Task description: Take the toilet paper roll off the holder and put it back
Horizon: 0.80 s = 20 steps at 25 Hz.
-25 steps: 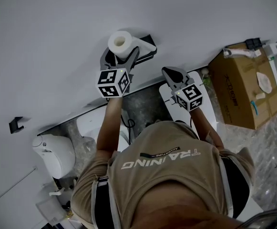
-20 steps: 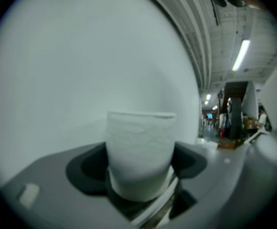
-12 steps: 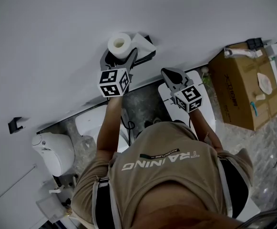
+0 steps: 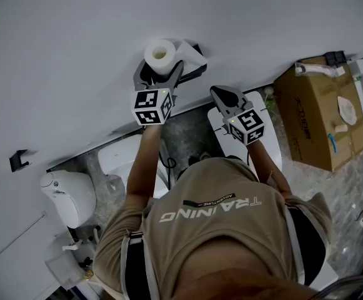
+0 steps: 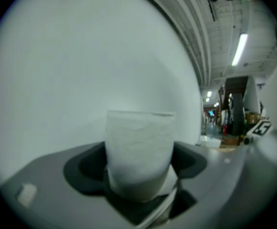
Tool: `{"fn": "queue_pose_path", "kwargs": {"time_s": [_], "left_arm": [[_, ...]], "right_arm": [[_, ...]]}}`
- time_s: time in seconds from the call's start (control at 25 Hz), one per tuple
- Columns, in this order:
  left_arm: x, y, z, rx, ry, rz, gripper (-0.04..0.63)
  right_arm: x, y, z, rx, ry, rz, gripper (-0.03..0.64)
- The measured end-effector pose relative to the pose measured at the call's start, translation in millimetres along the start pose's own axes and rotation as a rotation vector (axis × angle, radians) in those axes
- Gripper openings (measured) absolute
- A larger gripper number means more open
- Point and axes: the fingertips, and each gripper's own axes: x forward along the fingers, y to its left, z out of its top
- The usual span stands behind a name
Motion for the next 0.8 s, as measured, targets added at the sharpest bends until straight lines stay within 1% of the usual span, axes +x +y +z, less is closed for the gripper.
{"fn": "queue_pose_path", "kwargs": {"time_s": [0.16,0.48,0.64,0.8], "left_arm": [[-5,-1,2,-0.012,-0.019,0.003,0.407],[-19,-3,-3,-0.018,-0.022,-0.011,0.41],[-30,-4,-6,-0.035,-0.027,-0.016,0.408],[-48,-5,-13,-0.032,-0.024,0.003,0.408]], "right_arm": [[1,3,1,0.0,0.001,0.004,0.011],[-2,14,3,-0.016,0.002,0.005,0.011],[-5,19,4,-0.026,0.0,0.005,0.011],[-9,28,5,-0.031,-0.004,0.016,0.012]]}}
